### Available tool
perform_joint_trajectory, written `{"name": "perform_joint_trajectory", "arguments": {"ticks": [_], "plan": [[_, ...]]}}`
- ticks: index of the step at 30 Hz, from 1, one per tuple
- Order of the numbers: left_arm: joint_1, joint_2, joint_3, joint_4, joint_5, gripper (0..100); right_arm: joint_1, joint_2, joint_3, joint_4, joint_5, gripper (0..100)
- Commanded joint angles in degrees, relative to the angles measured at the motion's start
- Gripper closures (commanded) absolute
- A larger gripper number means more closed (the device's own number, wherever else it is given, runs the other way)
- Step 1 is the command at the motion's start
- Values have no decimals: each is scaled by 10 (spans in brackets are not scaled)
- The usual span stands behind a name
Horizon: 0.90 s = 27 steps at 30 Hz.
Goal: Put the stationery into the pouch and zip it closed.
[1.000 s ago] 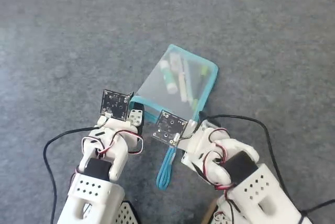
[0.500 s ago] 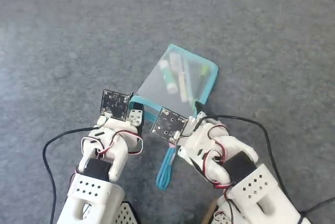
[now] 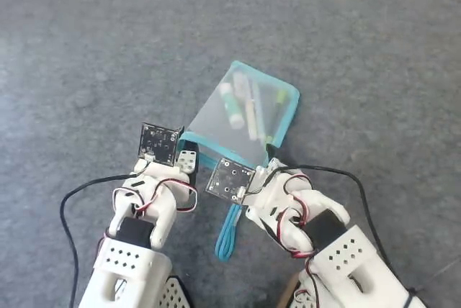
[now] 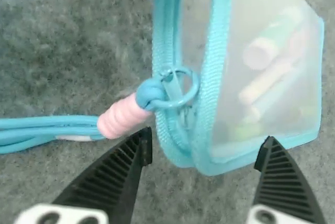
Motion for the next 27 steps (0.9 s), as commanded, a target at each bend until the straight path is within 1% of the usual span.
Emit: {"name": "perform_joint_trajectory", "arguments": {"ticks": [1,13,17,21,24,27], "plan": [[1,-6,-17,3,-4,988,7,-8,-8,-31,7,685],[1,-6,-17,3,-4,988,8,-3,-4,-47,8,685],[1,-6,-17,3,-4,988,8,53,-8,-69,7,685],[1,-10,-19,17,-4,988,42,114,-29,-99,7,689],[1,-10,-19,17,-4,988,60,142,-50,-104,6,753],[2,-10,-19,17,-4,988,59,149,-55,-113,1,835]]}}
